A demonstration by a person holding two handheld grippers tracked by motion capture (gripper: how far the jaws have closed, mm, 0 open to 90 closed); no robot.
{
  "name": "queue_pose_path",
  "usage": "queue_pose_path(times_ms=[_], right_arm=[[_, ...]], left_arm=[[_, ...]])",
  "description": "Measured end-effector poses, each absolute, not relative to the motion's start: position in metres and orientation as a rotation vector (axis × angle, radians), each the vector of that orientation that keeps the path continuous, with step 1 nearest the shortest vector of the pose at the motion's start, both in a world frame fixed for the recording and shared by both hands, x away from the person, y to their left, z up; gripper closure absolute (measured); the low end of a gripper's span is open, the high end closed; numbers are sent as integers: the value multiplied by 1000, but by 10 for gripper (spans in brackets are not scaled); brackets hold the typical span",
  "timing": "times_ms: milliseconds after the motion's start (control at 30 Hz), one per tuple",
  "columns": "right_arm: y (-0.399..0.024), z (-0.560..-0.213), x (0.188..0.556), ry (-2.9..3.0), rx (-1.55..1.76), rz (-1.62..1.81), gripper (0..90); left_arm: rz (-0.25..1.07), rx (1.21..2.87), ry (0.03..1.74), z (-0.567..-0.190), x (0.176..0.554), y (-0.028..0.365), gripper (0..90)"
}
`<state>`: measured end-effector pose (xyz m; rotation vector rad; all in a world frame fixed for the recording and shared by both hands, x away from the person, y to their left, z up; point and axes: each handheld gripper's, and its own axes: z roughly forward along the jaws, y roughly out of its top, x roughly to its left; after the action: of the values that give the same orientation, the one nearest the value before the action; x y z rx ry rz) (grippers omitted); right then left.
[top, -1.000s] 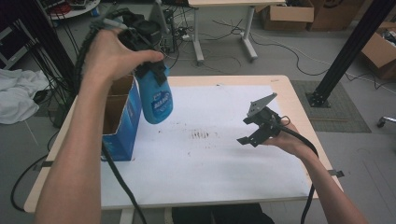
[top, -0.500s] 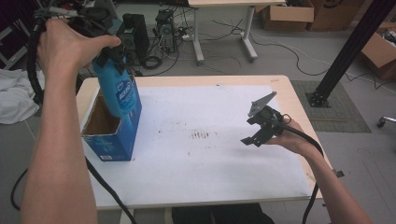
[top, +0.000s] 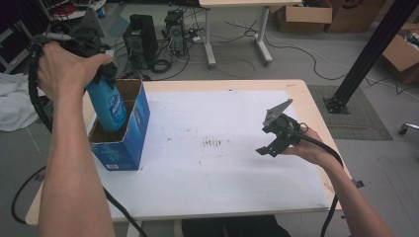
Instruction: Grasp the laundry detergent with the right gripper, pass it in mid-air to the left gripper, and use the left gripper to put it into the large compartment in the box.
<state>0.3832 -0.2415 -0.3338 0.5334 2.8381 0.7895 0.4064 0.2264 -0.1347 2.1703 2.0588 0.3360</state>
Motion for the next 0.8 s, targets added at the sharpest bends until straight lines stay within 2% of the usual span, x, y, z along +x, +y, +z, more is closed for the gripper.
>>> queue_pose_path(times_ms=[333, 533, 800], right_arm=[[-241, -342, 380, 2845, 532, 762, 158], [-241, -345, 378, 2846, 532, 746, 159], [-239, -348, 376, 2848, 540, 729, 159]], left_arm=[[276, 2138, 2081, -192, 416, 235, 380], [285, 2116, 2120, -224, 418, 241, 380], [270, 2108, 2141, -248, 419, 243, 380]])
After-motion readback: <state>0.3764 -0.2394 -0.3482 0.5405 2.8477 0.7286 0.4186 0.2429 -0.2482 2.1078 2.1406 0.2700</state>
